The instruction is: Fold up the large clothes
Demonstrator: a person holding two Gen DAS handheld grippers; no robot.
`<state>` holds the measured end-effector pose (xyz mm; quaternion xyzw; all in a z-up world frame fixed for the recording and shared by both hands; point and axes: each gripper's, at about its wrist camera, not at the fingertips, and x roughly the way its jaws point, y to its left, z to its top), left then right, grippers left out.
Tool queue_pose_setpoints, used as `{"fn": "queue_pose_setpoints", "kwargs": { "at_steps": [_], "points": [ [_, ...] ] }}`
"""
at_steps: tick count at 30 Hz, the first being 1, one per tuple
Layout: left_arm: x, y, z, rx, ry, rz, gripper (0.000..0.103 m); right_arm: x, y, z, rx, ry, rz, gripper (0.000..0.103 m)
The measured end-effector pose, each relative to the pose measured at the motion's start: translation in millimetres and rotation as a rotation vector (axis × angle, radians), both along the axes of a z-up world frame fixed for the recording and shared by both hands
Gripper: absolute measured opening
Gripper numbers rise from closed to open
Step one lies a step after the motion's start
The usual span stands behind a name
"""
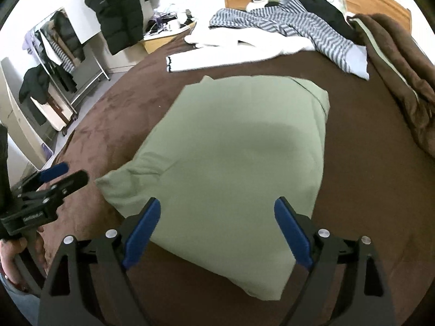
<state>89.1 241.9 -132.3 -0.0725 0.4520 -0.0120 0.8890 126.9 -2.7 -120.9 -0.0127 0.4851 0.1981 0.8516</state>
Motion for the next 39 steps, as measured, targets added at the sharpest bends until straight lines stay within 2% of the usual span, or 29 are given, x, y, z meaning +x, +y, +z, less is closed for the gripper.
{"fn": "queue_pose_setpoints", "kwargs": {
  "at_steps": [2, 4, 5, 6, 9, 16, 19, 21, 26, 28, 31, 32, 35, 39],
  "points": [
    [10, -15, -2, -0.002, 0.011, -0.047, 0.080, -1, -6, -4, 0.006, 0.003, -0.008, 0.085],
    [18, -25, -6, -0.022, 0.030, -0.076, 0.068, -1, -12, -10, 0.006, 0.016, -0.015, 0.085],
    [22, -29, -10, -0.038, 0.049, -0.090, 0.056, -1, -14, -12, 0.007, 0.020, -0.018, 0.085],
    [24, -31, -13, -0.046, 0.065, -0.098, 0.048, -1, -18, -15, 0.010, 0.026, -0.021, 0.085],
    [28, -38, -22, -0.065, 0.098, -0.111, 0.042, 0, -27, -20, 0.019, 0.040, -0.034, 0.085],
    [27, -43, -33, -0.053, 0.144, -0.102, 0.040, 5, -39, -27, 0.045, 0.062, -0.050, 0.085],
    [25, -45, -37, -0.027, 0.139, -0.105, 0.033, 5, -40, -29, 0.050, 0.070, -0.051, 0.085],
    [22, -45, -37, -0.032, 0.131, -0.112, 0.022, 5, -41, -29, 0.057, 0.077, -0.053, 0.085],
    [12, -45, -22, 0.001, 0.061, -0.099, 0.019, 4, -39, -27, 0.070, 0.081, -0.041, 0.085],
    [8, -50, -17, 0.049, 0.035, -0.103, 0.019, 2, -38, -29, 0.062, 0.078, -0.033, 0.085],
    [8, -55, -24, 0.128, 0.042, -0.116, 0.019, 2, -35, -44, 0.032, 0.113, -0.030, 0.083],
    [10, -54, -29, 0.132, 0.056, -0.113, 0.019, 1, -33, -54, 0.016, 0.133, -0.029, 0.082],
    [13, -45, -55, 0.079, 0.093, -0.103, 0.022, -2, -30, -66, -0.027, 0.118, -0.023, 0.082],
    [13, -45, -75, 0.080, 0.090, -0.103, 0.027, -4, -27, -78, -0.050, 0.112, -0.020, 0.082]
  ]
}}
